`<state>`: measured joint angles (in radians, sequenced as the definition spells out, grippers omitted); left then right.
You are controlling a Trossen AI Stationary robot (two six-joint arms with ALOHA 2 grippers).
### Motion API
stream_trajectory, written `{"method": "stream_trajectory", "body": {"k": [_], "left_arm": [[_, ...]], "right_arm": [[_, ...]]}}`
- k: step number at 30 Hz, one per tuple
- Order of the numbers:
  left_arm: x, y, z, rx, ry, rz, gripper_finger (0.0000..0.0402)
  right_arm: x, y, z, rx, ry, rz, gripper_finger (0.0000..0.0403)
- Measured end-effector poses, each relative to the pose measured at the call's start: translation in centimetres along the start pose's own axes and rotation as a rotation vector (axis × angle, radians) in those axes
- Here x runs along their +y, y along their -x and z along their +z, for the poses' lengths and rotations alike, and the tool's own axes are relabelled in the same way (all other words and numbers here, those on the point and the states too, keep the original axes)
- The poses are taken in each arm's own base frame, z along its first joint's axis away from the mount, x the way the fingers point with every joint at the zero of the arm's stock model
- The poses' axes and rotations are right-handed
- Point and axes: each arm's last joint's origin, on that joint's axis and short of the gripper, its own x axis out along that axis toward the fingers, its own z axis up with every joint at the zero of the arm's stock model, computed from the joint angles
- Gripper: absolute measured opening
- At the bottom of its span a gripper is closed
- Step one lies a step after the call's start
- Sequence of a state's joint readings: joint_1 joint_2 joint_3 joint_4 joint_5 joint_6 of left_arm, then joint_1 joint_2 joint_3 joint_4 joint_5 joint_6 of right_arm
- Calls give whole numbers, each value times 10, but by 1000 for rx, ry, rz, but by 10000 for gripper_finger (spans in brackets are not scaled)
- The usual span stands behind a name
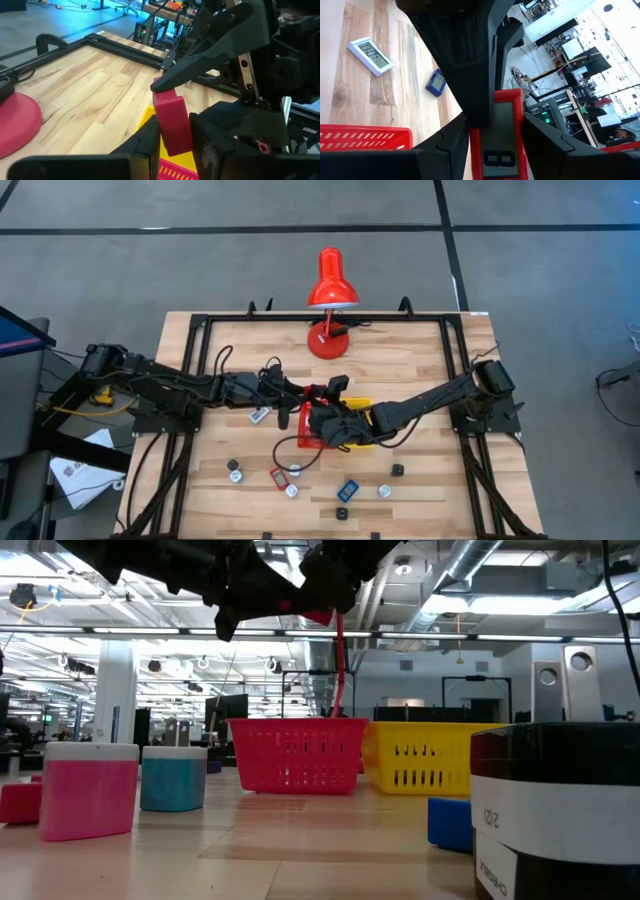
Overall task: Pick & Place Office items
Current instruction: Put the red digital timer into the yellow bin
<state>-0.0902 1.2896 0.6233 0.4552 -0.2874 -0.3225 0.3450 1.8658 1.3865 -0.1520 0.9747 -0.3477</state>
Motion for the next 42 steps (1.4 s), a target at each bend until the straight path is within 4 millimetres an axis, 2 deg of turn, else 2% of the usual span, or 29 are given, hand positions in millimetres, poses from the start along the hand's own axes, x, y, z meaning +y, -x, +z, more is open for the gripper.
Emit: {"method": "stream_trajectory", "body": {"k": [8, 17, 23, 26, 29, 32, 35, 38, 42], "left_arm": [[0, 0, -2, 17, -21, 0, 61], [0, 0, -2, 17, -24, 2, 57], [2, -1, -1, 11, -93, 27, 57], [1, 0, -1, 18, -161, 20, 57], [0, 0, -3, 40, -249, -15, 57], [-1, 0, -5, 65, -330, -94, 58], [-3, 0, -5, 66, -347, -132, 58], [-3, 0, -5, 68, -374, -134, 59], [-5, 1, -6, 68, -376, -139, 59]], "right_arm": [[0, 1, 2, -14, -12, 26, 177], [1, 2, 1, -9, -5, 24, 167], [12, 24, 3, -14, 86, 3, 165], [20, 40, -6, 28, 249, 40, 165], [19, 47, -11, 69, 215, -23, 166], [5, 58, -13, 78, 89, 7, 166], [-16, 67, -11, 68, -106, 184, 167], [-41, 65, -9, 61, -272, 376, 169], [-72, 56, -8, 30, -359, 376, 173]]}}
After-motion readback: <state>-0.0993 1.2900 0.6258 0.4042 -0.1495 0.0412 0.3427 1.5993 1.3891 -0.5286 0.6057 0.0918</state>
